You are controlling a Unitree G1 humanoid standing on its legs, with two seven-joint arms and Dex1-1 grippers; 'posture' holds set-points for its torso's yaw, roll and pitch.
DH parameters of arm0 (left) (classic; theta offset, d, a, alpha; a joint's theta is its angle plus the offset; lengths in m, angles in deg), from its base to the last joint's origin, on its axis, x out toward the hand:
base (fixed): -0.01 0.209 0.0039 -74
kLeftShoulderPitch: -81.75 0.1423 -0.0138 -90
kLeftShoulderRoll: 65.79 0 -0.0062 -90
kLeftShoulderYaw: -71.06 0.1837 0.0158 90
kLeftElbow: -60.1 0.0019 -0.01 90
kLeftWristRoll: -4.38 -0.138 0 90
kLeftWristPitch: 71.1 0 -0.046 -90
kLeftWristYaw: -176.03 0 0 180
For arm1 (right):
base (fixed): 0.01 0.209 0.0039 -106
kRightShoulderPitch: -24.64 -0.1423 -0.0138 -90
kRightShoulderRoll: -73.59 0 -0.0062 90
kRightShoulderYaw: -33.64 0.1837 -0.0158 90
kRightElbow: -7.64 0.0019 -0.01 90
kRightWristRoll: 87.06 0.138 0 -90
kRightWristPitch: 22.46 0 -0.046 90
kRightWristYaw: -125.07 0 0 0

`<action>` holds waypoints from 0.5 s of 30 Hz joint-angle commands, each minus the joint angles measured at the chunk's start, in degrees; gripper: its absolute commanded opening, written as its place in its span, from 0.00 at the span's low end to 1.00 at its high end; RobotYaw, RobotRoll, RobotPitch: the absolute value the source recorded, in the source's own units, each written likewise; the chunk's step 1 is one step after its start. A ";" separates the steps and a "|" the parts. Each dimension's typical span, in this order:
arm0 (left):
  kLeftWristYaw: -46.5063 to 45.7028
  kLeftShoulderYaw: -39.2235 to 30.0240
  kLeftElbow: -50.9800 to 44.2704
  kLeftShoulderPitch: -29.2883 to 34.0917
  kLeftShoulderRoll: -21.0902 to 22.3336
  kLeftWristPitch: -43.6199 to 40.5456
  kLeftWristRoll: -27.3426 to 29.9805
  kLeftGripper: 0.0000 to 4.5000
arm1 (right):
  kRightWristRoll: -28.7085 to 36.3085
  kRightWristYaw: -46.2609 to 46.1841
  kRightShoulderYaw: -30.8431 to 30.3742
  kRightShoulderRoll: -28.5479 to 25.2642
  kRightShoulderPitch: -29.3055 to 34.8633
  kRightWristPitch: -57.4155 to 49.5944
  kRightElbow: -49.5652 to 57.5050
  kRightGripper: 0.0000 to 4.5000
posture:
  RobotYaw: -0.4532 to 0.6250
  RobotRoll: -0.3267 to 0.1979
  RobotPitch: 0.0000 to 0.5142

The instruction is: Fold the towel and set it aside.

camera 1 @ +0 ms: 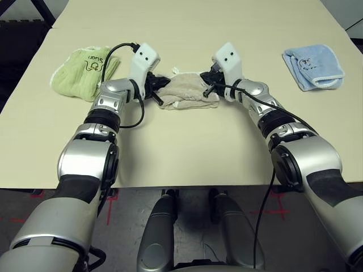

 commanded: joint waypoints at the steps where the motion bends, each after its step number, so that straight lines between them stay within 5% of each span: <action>1: 0.34 1.00 1.39 2.65 1.14 -0.94 -1.55 0.01 | -1.25 -0.23 -0.96 -1.30 2.10 -0.79 -1.78 0.00 | 0.46 0.62 0.65; 15: 4.64 -6.55 -4.42 -1.55 2.76 2.58 6.05 0.01 | 9.23 12.11 7.84 -4.03 0.04 5.77 1.72 0.00 | 0.45 0.62 0.50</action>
